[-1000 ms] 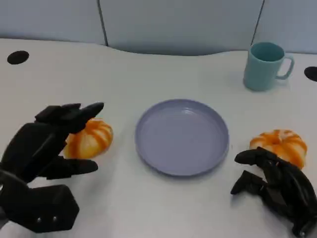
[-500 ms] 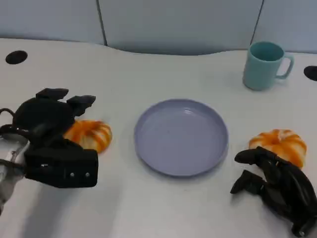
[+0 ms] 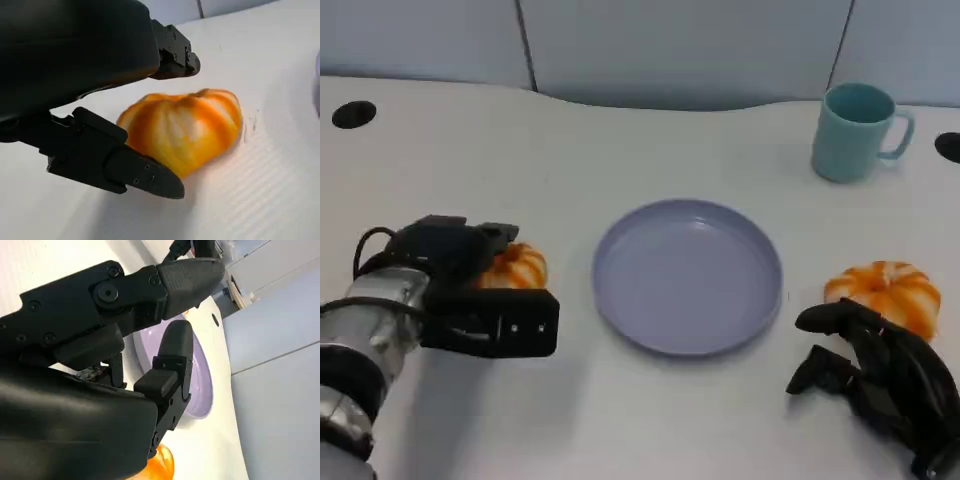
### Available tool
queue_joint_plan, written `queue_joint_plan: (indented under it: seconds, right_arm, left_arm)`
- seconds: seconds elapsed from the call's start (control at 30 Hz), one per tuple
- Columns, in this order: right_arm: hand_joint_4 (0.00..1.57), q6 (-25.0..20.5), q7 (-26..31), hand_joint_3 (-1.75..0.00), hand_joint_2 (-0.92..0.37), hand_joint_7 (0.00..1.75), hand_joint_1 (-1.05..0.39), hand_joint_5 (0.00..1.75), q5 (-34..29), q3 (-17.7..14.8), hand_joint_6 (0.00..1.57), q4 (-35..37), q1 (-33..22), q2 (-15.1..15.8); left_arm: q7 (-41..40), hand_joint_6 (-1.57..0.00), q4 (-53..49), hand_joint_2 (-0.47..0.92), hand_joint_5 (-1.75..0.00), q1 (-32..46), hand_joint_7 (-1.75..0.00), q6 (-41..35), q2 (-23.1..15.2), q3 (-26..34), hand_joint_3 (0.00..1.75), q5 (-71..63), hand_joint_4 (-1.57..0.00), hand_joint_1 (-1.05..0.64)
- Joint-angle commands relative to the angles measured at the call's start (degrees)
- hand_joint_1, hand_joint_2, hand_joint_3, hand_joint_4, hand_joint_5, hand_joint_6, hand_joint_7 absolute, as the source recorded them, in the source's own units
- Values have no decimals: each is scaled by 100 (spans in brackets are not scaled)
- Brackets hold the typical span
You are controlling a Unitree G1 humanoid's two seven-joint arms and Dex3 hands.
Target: Grasp the bread from the table and place it into the plate.
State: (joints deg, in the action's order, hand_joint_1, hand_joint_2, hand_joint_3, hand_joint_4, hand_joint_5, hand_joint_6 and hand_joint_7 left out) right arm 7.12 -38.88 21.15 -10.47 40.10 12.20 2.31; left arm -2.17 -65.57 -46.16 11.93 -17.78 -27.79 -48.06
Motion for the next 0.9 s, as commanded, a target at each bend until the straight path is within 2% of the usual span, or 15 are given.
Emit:
queue_joint_plan:
  seconds: [0.03, 0.33, 0.63, 0.8, 0.9]
  right_arm:
    - [64, -132, 62, -17, -92, 103, -45, 142, -14, -16, 63, -28, -180, 36]
    - [63, -219, 21, -18, -92, 104, -45, 142, 31, -42, 62, -20, -151, 37]
    - [64, -313, 50, -17, -92, 104, -46, 142, 39, -31, 63, -190, -239, 34]
    - [64, -336, 53, -16, -92, 105, -47, 142, 52, -30, 63, -282, -306, 35]
    - [64, -294, -6, -17, -92, 105, -46, 142, 72, -40, 63, -298, -337, 42]
  left_arm:
    - [-192, -12, -387, 72, -1, -331, 0, -170, 114, -308, 0, -87, 0, -52]
    - [-53, -13, -922, 73, -3, -671, -1, -560, 480, -750, 0, -87, -3, -57]
    - [279, -14, -1161, 75, -2, -659, 0, -693, 656, -829, 0, 87, -2, -46]
    - [120, -22, -1196, 80, -6, -479, -3, -568, 635, -776, 2, 233, -15, -31]
    - [-93, -35, -1202, 89, -11, -369, -4, -494, 618, -783, 5, 277, -35, -25]
